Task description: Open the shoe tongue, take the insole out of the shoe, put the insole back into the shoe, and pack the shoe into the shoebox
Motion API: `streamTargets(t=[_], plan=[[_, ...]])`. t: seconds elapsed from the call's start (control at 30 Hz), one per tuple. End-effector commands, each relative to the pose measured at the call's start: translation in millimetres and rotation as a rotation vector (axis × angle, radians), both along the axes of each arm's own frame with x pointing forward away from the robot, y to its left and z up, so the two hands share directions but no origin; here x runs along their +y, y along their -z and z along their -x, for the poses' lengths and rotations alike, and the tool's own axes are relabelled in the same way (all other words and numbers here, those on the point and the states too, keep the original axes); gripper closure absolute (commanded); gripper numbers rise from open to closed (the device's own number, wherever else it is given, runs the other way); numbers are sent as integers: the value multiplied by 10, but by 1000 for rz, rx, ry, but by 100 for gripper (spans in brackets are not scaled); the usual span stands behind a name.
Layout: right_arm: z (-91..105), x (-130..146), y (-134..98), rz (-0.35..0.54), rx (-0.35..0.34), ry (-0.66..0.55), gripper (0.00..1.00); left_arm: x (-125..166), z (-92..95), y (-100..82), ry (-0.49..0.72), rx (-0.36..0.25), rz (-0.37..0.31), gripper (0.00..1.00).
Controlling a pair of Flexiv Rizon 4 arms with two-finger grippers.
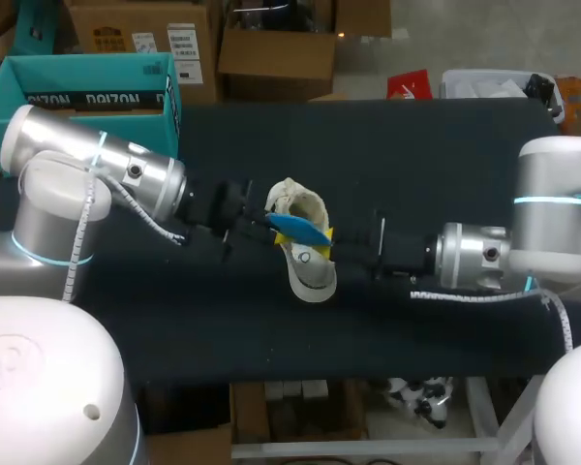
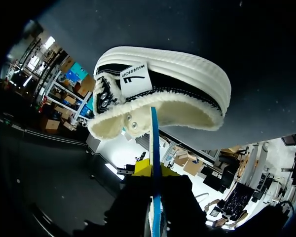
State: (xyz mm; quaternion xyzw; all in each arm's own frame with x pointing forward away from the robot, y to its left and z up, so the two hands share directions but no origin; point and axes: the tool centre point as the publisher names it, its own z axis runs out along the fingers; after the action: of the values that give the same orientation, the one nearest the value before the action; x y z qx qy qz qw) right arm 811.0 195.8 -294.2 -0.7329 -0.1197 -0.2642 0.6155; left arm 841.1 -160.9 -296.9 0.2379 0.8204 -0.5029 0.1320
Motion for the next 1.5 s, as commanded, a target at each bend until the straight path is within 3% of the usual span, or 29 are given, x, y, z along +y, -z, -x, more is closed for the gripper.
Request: streamTargets(t=[0.03, 0.33, 0.63, 0.77, 1.07, 1.23, 1.27, 1.3, 1.5], plan=[[66, -49, -28, 16, 0, 9, 0, -58, -3, 43, 3, -11, -12, 100], [134, -174, -12, 68, 5, 46, 1, -133, 7, 145, 57, -97, -103, 100], [97, -216, 126, 85, 22, 88, 44, -220, -6, 183, 115, -157, -187, 100], [57, -199, 195, 86, 41, 97, 51, -210, -60, 202, 119, -165, -192, 100], [-8, -155, 249, 98, 62, 114, 52, -182, -169, 286, 133, -161, -199, 100], [-44, -118, 255, 107, 58, 128, 69, -150, -211, 307, 140, -160, -204, 100], [-50, -109, 256, 112, 53, 131, 78, -142, -220, 309, 141, -161, -206, 100], [-55, -99, 258, 112, 52, 131, 98, -135, -232, 310, 142, -162, -207, 100], [-109, -46, 317, 132, 41, 139, 100, -115, -312, 338, 147, -162, -214, 100]])
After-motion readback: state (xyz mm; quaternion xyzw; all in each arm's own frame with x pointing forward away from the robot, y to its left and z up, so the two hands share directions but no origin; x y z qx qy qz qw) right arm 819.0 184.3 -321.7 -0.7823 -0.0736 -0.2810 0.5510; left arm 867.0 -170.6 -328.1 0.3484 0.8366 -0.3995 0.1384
